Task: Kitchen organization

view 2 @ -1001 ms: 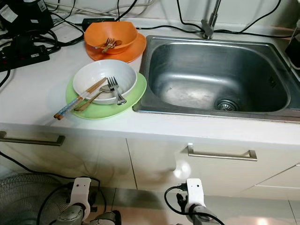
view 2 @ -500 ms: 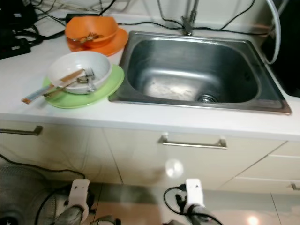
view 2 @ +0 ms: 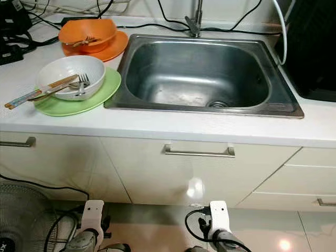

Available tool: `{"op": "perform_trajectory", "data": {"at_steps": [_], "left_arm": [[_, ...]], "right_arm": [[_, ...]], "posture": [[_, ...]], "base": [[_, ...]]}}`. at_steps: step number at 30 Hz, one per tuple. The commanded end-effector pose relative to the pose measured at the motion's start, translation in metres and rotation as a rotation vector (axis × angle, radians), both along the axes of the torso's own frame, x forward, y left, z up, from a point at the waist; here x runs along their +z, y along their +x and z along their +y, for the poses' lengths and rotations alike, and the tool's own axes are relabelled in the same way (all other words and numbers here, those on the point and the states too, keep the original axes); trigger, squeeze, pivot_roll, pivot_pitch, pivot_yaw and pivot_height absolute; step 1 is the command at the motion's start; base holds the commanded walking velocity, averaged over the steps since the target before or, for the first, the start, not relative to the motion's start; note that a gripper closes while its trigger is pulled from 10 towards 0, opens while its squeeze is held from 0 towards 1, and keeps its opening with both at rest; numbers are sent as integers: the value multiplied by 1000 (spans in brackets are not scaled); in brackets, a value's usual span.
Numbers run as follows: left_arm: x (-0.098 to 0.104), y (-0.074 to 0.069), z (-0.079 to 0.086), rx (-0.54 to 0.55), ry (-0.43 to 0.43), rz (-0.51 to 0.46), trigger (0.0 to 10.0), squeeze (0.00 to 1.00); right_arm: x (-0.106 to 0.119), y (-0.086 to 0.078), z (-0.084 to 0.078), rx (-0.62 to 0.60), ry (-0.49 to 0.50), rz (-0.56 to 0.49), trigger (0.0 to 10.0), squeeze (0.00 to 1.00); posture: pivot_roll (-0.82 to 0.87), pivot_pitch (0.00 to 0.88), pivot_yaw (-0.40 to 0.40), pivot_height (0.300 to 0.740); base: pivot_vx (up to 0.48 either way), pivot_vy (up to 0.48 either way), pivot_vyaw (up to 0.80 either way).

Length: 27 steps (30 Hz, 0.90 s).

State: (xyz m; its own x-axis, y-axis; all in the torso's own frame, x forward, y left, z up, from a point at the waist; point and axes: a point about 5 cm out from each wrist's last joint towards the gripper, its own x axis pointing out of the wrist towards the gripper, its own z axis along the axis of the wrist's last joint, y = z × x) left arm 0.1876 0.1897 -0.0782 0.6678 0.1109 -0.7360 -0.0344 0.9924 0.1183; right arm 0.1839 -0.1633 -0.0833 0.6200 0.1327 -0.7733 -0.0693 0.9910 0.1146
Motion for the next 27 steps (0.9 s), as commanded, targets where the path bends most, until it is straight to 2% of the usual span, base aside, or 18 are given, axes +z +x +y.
{"op": "perform_trajectory", "data": {"at_steps": [1, 2, 4, 6, 11, 13, 14, 18, 20, 21, 22, 23, 24, 26, 27], "left_arm": [[1, -1, 2, -11, 43, -19, 10000, 0], [1, -1, 2, -11, 43, -19, 10000, 0], [5, 2, 4, -25, 111, -76, 10000, 0], [7, 4, 4, -36, 141, -111, 10000, 0], [10, 6, 5, -64, 188, -149, 10000, 0], [19, 12, 11, -73, 218, -231, 10000, 0], [23, 11, 16, -75, 241, -277, 10000, 0], [24, 7, 19, -75, 262, -306, 10000, 0], [33, 3, 22, -92, 318, -414, 10000, 0], [33, 3, 22, -92, 318, -414, 10000, 0], [43, 3, 24, -98, 344, -501, 10000, 0], [48, 3, 25, -95, 354, -543, 10000, 0], [48, 3, 25, -95, 354, -543, 10000, 0], [63, 2, 29, -84, 380, -631, 10000, 0], [63, 2, 29, -84, 380, -631, 10000, 0]], "right_arm": [[0, -1, -2, 8, -8, 2, 10000, 0], [0, -1, -2, 8, -8, 2, 10000, 0], [4, 6, -4, 21, -11, -43, 10000, 0], [7, 10, -5, 38, -20, -70, 10000, 0], [10, 12, -14, 37, -35, -107, 10000, 0], [12, 12, -20, 22, -61, -131, 10000, 0], [14, 13, -26, 30, -104, -167, 10000, 0], [18, 14, -31, 15, -117, -210, 10000, 0], [28, 17, -44, -44, -133, -319, 10000, 0], [28, 17, -44, -44, -133, -319, 10000, 0], [35, 19, -54, -80, -154, -386, 10000, 0], [38, 18, -58, -89, -169, -419, 10000, 0], [38, 18, -58, -89, -169, -419, 10000, 0], [45, 15, -66, -108, -200, -486, 10000, 0], [45, 15, -66, -108, -200, -486, 10000, 0]], "posture": [[121, 106, -22, 740], [121, 106, -22, 740], [126, 111, -23, 740], [127, 111, -24, 740], [123, 116, -28, 740], [127, 121, -32, 740], [132, 123, -36, 740], [131, 124, -38, 740], [129, 131, -38, 740], [129, 131, -38, 740], [122, 134, -37, 740], [118, 134, -36, 740], [118, 134, -36, 740], [108, 142, -34, 740], [108, 142, -34, 740]], "base": [[0, 0, 0], [0, 0, 0], [0, 0, 0], [0, 0, 0], [0, 0, 0], [0, 0, 0], [0, 0, 0], [0, 0, 0], [0, 0, 0], [0, 0, 0], [0, 0, 0], [0, 0, 0], [0, 0, 0], [0, 0, 0], [0, 0, 0]]}}
